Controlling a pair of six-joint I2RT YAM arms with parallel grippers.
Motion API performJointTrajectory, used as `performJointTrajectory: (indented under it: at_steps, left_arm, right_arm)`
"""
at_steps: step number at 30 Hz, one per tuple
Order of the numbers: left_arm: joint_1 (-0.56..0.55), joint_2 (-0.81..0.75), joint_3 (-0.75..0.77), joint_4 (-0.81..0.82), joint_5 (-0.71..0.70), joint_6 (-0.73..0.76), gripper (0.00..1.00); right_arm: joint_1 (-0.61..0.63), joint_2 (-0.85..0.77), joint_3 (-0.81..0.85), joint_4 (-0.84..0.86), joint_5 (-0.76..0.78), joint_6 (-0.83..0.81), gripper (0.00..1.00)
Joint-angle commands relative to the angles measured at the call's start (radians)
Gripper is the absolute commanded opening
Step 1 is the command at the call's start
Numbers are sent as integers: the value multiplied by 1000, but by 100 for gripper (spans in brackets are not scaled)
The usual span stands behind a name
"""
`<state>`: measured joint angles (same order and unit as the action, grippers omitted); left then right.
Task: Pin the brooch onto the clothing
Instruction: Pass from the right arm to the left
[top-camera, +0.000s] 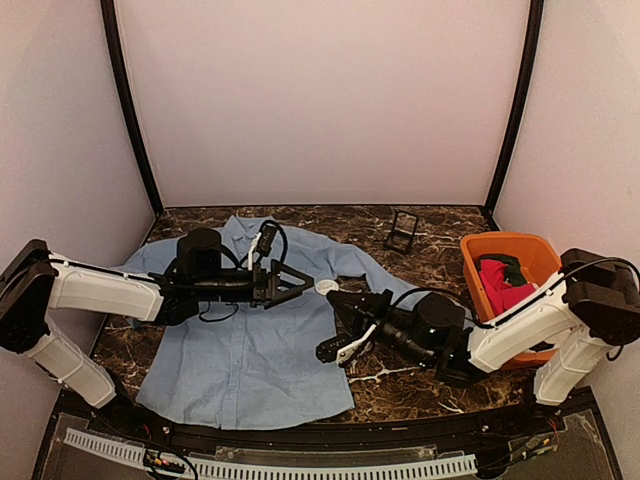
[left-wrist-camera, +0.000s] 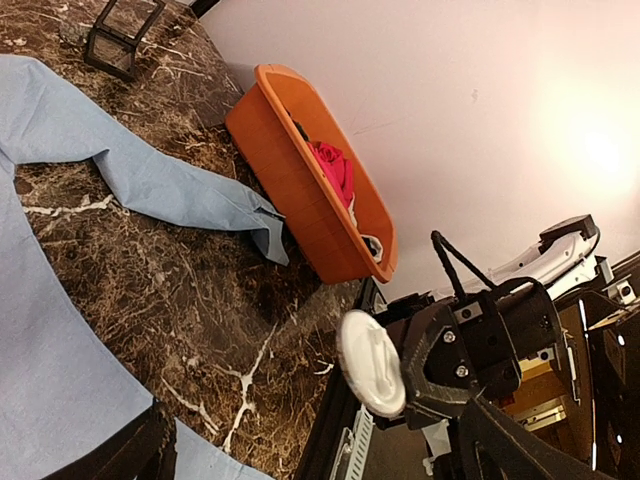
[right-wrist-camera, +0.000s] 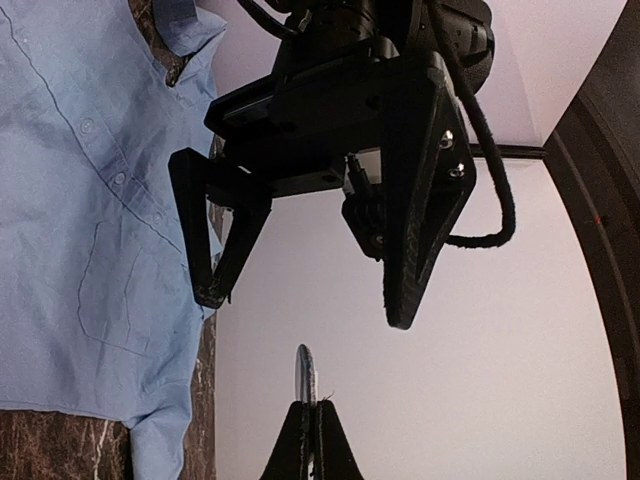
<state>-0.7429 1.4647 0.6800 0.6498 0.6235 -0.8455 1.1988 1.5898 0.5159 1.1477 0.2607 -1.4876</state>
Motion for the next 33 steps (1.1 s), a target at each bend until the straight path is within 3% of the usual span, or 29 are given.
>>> performJointTrajectory:
  at_steps: [1,12,17,23,33]
  left_arm:
    - [9,21,35,99,45,-37,97]
    - [46,106,55,286,135,-142,78]
    - [48,114,82,294,181,-154,69]
    - [46,81,132,81,219,-38,62]
    - [38,93,157,-3,252,11,58]
  right_arm:
    - [41,28,9,262,71,-187,0]
    - [89,29,15,271,96,-244,0]
    - [93,37,10,262,105,-247,0]
    - [94,48,8,273,108,-245,0]
    - [93,55,21,274,104,-244,0]
